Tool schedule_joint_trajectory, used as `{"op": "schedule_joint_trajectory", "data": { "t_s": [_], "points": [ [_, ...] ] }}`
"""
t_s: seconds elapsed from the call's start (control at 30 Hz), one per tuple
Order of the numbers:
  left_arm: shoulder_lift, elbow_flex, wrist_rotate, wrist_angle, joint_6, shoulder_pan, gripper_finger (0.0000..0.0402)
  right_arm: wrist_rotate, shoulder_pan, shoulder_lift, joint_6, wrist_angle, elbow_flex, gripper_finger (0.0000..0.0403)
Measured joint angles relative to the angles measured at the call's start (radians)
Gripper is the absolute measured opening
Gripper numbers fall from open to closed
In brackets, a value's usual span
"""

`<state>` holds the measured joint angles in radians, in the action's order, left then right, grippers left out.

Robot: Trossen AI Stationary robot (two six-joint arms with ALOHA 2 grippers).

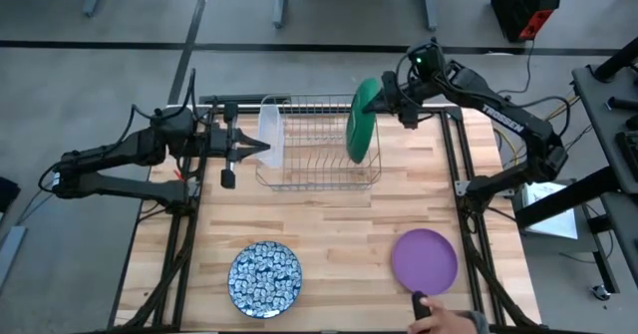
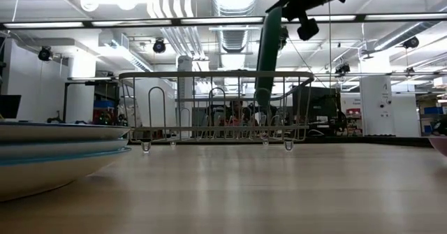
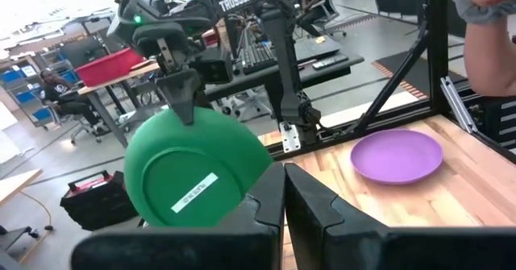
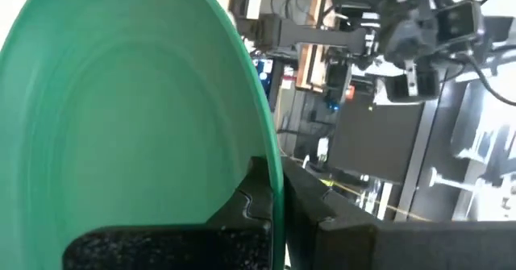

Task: Sort dishes
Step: Put the green plate into the dish rack

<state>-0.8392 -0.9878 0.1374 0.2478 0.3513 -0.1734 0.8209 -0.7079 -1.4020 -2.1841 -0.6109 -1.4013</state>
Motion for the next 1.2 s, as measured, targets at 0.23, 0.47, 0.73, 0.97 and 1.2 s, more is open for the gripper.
{"op": "schedule_joint_trajectory", "data": {
  "t_s": [0.23, 0.47, 0.73, 0.97, 1.2],
  "points": [
    [-0.010, 0.000, 0.000, 0.000, 0.006, 0.000, 0.0000, -0.004, -0.013, -0.044, -0.063, -0.043, 0.016, 0.0000],
    [-0.018, 0.000, 0.000, -0.001, 0.006, 0.000, 0.0000, 0.018, -0.026, -0.090, -0.072, -0.031, 0.017, 0.0000],
    [-0.031, 0.001, 0.000, -0.011, 0.003, 0.000, 0.0000, -0.002, -0.029, -0.088, 0.067, -0.056, 0.017, 0.0000],
    [-0.044, 0.001, 0.000, -0.011, 0.003, 0.000, 0.0000, -0.062, -0.039, -0.058, 0.197, -0.097, 0.017, 0.0001],
    [-0.050, 0.001, 0.000, -0.008, 0.003, 0.000, 0.0000, -0.053, -0.045, -0.042, 0.219, -0.207, 0.020, 0.0039]
  ]
}}
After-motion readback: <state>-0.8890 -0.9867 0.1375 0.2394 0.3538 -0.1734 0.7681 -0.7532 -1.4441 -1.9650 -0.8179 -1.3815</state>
